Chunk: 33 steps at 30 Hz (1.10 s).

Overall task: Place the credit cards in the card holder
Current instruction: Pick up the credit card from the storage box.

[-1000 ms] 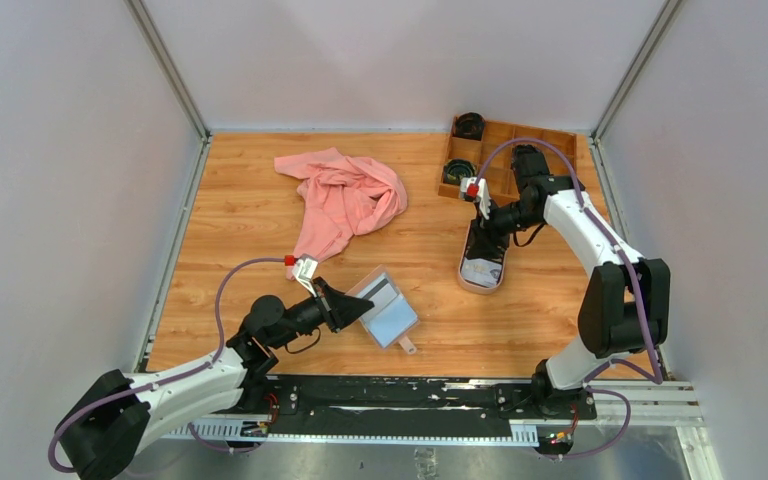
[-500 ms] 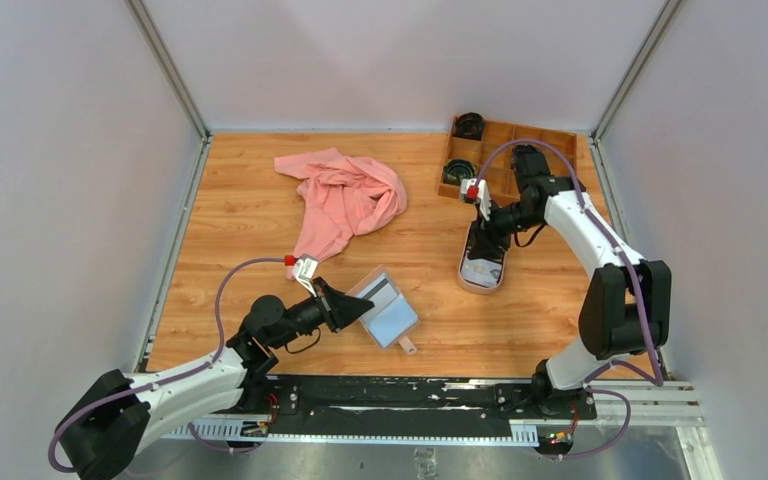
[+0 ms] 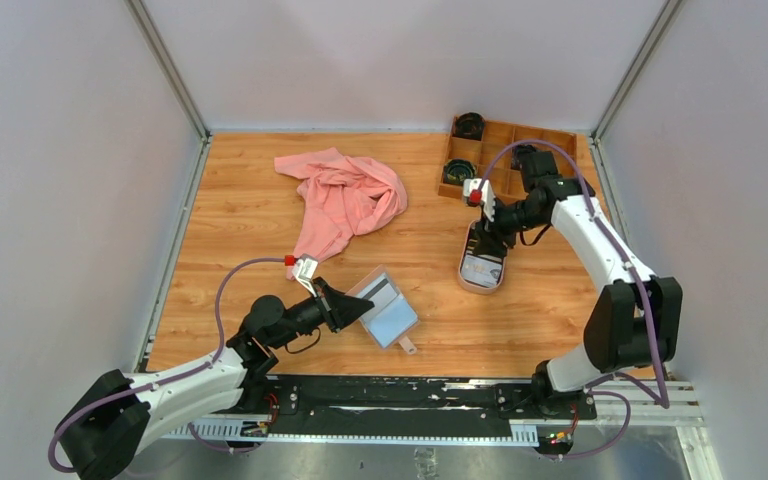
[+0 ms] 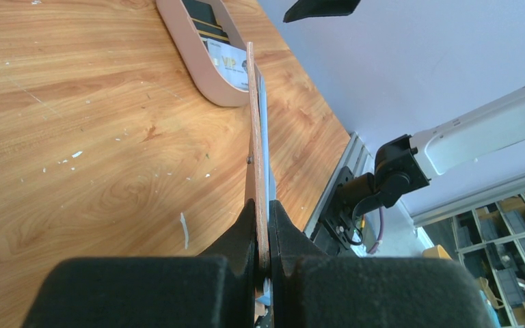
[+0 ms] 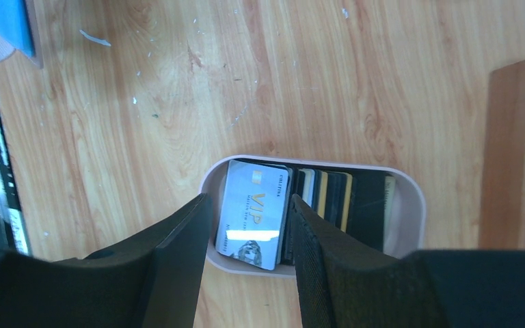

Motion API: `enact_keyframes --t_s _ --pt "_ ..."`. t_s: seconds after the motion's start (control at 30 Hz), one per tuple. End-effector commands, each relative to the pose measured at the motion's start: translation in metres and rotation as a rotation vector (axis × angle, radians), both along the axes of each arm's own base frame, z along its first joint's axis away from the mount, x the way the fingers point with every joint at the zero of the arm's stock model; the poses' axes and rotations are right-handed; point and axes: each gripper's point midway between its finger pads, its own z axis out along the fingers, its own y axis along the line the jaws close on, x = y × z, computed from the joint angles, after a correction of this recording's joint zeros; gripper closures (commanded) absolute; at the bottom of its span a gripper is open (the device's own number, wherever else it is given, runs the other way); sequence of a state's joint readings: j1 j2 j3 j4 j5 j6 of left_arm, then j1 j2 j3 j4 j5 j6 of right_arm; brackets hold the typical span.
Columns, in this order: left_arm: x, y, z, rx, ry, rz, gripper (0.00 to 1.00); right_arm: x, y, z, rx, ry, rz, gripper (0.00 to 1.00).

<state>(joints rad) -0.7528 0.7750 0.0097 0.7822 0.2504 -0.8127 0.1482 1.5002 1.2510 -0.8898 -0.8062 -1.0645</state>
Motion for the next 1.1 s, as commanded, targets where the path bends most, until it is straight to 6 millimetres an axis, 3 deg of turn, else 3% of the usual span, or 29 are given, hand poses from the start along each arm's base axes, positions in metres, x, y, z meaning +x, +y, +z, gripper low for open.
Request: enact_keyframes --t_s 0.0,0.13,0.3,1.07 --pt "-0.008 0.009 -0.027 0.033 0.034 -0.003 1.00 -0.001 0.001 0.026 0.001 -0.167 0.098 0.50" --pt "-0.009 0.009 -0.027 0.032 0.033 -0.004 1.00 -0.007 0.007 0.032 0.031 -0.271 0.206 0.49" --pt "-0.009 0.009 -0.027 0.030 0.033 -0.002 1.00 -0.015 0.014 0.022 0.082 -0.228 0.231 0.49" --pt "-0.009 0.009 -0.028 0.030 0.035 -0.003 1.00 -0.008 -0.003 -0.009 -0.045 -0.186 0.219 0.47"
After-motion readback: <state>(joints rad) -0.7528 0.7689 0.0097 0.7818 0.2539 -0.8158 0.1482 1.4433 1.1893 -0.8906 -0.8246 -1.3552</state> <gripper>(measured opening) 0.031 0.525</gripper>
